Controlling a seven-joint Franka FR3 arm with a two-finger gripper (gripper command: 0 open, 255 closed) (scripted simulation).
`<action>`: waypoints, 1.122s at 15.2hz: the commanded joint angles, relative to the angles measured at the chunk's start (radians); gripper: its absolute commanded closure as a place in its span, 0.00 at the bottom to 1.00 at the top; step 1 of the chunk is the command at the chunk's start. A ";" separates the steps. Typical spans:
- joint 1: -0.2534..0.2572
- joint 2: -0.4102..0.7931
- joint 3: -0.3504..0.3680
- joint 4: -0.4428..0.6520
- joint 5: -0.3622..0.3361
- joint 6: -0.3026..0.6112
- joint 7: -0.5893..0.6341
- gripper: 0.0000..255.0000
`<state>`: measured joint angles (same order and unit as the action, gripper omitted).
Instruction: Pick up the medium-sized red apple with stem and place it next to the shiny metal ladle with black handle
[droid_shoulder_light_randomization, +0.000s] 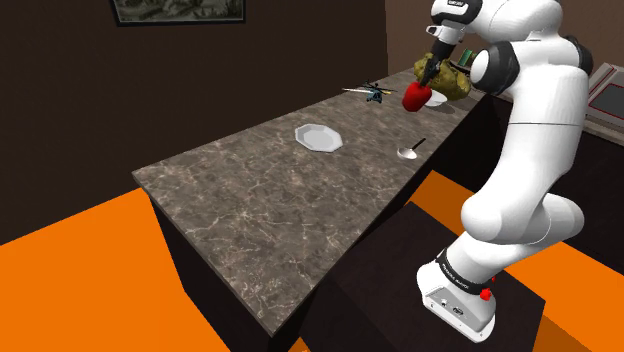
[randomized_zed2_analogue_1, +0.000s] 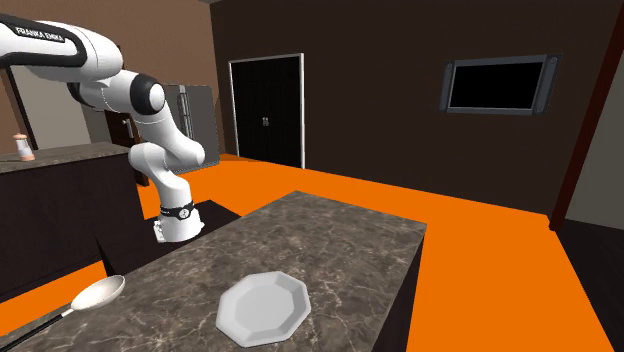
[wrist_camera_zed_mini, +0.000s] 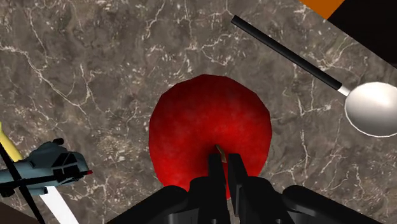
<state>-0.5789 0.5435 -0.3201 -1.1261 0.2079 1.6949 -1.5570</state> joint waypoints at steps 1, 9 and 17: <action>-0.006 0.009 0.000 -0.003 0.004 0.012 -0.009 1.00; 0.008 -0.001 0.002 -0.128 0.004 0.125 -0.019 1.00; 0.016 0.008 0.005 -0.222 0.011 0.227 -0.030 1.00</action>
<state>-0.5631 0.5499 -0.3152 -1.3387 0.2177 1.9101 -1.5850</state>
